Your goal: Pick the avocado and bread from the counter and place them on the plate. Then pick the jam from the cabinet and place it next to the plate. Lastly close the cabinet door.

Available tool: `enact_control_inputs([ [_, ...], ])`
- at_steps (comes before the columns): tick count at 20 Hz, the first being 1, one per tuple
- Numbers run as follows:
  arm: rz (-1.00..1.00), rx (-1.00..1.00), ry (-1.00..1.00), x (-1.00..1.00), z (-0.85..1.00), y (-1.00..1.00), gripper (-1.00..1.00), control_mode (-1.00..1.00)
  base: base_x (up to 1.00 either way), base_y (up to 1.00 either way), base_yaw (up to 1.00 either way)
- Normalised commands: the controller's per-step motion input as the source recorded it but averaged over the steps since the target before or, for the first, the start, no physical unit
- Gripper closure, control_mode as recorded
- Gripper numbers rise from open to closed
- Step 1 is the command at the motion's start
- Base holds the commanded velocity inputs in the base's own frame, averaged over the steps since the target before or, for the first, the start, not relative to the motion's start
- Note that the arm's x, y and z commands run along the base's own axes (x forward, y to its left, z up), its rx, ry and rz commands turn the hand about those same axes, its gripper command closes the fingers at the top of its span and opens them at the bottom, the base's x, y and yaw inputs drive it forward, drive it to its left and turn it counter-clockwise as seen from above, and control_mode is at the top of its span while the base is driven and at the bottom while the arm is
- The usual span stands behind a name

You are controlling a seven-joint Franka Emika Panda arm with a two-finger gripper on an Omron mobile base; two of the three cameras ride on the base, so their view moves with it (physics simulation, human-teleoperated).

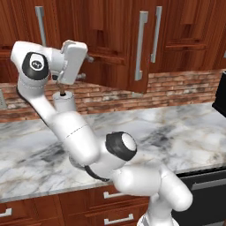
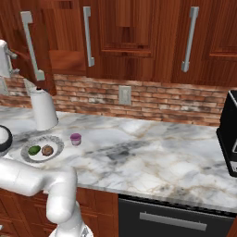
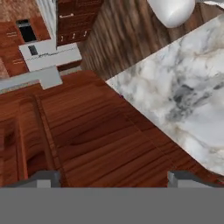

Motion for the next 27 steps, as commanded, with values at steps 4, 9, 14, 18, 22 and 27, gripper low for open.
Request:
enact_control_inputs([
  [4,0.06,0.09,0.19,1.0,-0.11,-0.8,-1.0,-1.0,0.0,0.0,0.0],
  [9,0.14,0.13,0.2,1.0,-0.02,-0.6,-1.0,-1.0,0.0,0.0,0.0],
  [14,0.28,0.28,0.06,1.0,0.0,-0.79,-1.0,-1.0,0.0,0.0,0.0],
  [18,0.35,0.25,0.0,1.0,-0.06,-0.68,-1.0,-1.0,0.0,0.0,0.0],
  [22,0.28,0.19,0.04,1.0,-0.13,-0.55,-1.0,-1.0,0.0,0.0,0.0],
  [27,0.25,0.22,0.02,1.0,-0.15,-0.76,-1.0,-1.0,0.0,0.0,0.0],
])
